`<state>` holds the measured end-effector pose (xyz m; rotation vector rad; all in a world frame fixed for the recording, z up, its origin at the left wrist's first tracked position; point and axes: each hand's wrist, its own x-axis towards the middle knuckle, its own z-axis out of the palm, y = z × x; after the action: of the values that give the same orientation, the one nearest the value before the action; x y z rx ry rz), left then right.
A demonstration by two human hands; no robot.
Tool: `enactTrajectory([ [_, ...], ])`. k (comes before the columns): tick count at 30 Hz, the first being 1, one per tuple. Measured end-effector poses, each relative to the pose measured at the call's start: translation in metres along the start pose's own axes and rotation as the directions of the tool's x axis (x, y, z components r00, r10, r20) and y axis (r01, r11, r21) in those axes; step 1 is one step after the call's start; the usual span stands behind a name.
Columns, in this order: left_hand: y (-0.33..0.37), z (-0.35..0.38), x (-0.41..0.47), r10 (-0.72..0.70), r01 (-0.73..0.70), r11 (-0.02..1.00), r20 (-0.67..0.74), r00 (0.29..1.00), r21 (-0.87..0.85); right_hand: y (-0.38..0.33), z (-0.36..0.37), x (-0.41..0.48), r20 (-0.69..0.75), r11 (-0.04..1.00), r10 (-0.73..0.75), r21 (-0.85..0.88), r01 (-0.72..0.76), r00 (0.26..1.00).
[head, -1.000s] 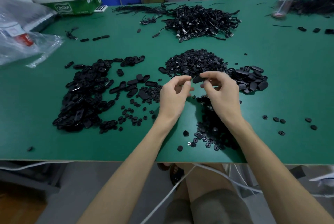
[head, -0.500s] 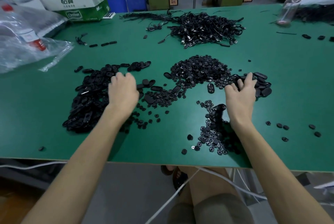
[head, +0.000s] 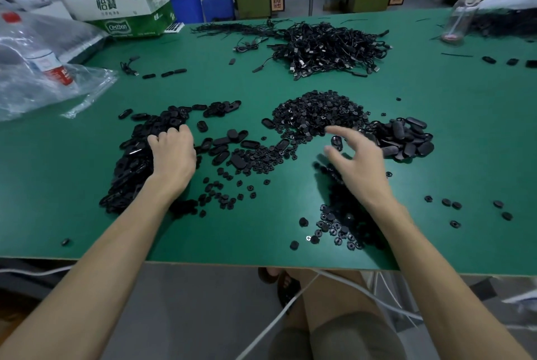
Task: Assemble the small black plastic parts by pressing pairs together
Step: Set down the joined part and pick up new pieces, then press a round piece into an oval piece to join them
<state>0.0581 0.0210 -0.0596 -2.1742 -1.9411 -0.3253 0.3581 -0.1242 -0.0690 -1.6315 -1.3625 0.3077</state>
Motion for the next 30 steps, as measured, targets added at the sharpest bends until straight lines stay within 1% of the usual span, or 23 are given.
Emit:
enactTrajectory([
  [1,0.0,0.0,0.0,-0.004,0.004,1.0,0.0,1.0,-0.003,0.001,0.002,0.0,0.076,0.998,-0.049,-0.041,0.052,0.996],
  [3,0.0,0.001,-0.003,-0.001,0.001,1.0,-0.016,1.0,0.003,0.003,0.007,0.0,0.23,0.987,-0.088,-0.111,0.116,0.969],
  [6,0.003,0.0,-0.007,0.028,-0.03,0.999,-0.063,0.998,-0.042,0.006,0.014,0.002,0.377,0.956,-0.11,-0.213,0.202,0.92],
  [8,0.01,-0.005,-0.011,0.061,-0.077,0.984,-0.104,0.993,-0.162,0.006,0.02,0.001,0.474,0.889,-0.129,-0.334,0.313,0.871],
  [9,0.017,-0.009,-0.014,0.07,-0.104,0.961,-0.138,0.988,-0.256,0.005,0.022,0.0,0.518,0.855,-0.126,-0.376,0.358,0.846],
  [11,0.037,-0.02,-0.021,0.069,-0.143,0.876,-0.174,0.982,-0.461,0.004,0.025,0.0,0.567,0.833,-0.101,-0.401,0.381,0.817],
  [13,0.06,-0.028,-0.026,0.081,-0.143,0.737,-0.123,0.989,-0.66,0.002,0.025,0.0,0.564,0.847,-0.095,-0.388,0.364,0.82],
  [15,0.082,-0.032,-0.032,0.121,-0.074,0.536,-0.01,0.993,-0.841,0.0,0.024,0.0,0.508,0.862,-0.138,-0.361,0.355,0.85],
  [16,0.091,-0.033,-0.036,0.137,-0.015,0.433,0.049,0.989,-0.901,-0.001,0.023,0.0,0.466,0.873,-0.164,-0.341,0.348,0.869],
  [19,0.115,-0.026,-0.051,0.153,0.171,0.158,0.196,0.969,-0.972,-0.004,0.02,-0.001,0.355,0.904,-0.184,-0.305,0.299,0.917],
  [21,0.126,-0.019,-0.061,0.15,0.251,0.034,0.253,0.956,-0.967,-0.003,0.018,-0.002,0.332,0.913,-0.174,-0.298,0.278,0.927],
  [23,0.135,-0.014,-0.065,0.114,0.284,-0.05,0.277,0.954,-0.957,-0.002,0.017,-0.002,0.313,0.924,-0.158,-0.287,0.252,0.936],
  [25,0.139,-0.011,-0.064,0.069,0.291,-0.094,0.285,0.956,-0.952,0.0,0.016,-0.001,0.287,0.938,-0.13,-0.276,0.212,0.949],
  [30,0.145,-0.007,-0.062,0.057,0.266,-0.058,0.262,0.963,-0.962,0.001,0.016,0.001,0.252,0.959,-0.104,-0.232,0.164,0.962],
])
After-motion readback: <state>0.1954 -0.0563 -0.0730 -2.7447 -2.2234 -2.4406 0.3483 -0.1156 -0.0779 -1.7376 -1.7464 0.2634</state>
